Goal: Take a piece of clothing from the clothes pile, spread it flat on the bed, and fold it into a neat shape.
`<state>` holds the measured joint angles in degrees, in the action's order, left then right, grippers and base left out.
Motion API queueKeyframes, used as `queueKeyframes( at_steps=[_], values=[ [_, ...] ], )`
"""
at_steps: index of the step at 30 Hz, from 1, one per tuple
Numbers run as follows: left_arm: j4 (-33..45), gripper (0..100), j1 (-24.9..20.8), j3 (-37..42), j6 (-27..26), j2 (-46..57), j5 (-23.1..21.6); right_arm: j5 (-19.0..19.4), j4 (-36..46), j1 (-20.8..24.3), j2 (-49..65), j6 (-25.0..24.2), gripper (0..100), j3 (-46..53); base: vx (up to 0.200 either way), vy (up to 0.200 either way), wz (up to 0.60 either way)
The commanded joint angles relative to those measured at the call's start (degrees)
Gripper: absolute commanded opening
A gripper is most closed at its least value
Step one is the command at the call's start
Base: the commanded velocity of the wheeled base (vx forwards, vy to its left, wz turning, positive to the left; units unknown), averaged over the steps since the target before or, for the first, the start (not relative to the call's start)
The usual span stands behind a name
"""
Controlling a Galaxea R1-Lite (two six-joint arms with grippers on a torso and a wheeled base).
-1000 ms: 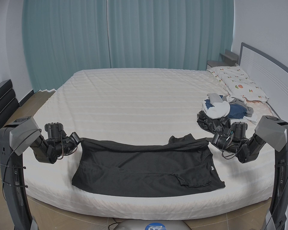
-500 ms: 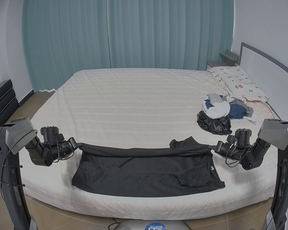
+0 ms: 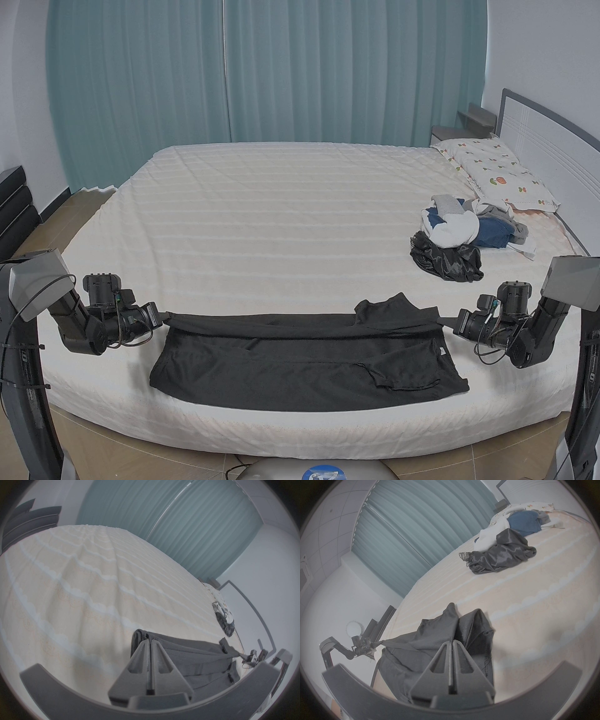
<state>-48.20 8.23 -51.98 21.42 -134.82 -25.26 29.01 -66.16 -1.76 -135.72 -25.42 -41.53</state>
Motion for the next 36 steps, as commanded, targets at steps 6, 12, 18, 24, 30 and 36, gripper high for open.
queueKeyframes(
  at_steps=[6,12,18,24,30,36],
  values=[
    [1.7,0,0.8,2.1,-5.7,-0.5,-0.1,2.4,-2.4,-0.9,-1.4,0.5,0,3.9,0.000,0.000,0.00],
    [3.2,0,0.9,2.7,-9.6,-0.7,-0.1,2.8,-2.4,-1.5,-1.7,1.9,0,4.7,0.000,0.000,0.00],
    [3.2,0,1.0,2.8,-11.0,-1.6,-0.1,2.8,-2.4,-1.8,-2.8,4.4,0,5.8,0.000,0.000,0.00],
    [3.3,0,1.0,2.8,-13.0,-2.4,0.1,2.8,-2.5,-1.7,-3.9,6.3,0,5.8,0.000,0.000,0.00],
    [2.9,0,0.9,3.6,-13.0,-1.9,0.1,2.8,-2.5,-1.6,-4.0,6.3,100,5.5,0.000,0.000,0.00],
    [2.8,100,0.8,4.8,-13.1,0.3,0.0,3.0,-5.5,-1.7,-3.2,5.3,100,6.0,0.000,0.000,0.00]
  ],
)
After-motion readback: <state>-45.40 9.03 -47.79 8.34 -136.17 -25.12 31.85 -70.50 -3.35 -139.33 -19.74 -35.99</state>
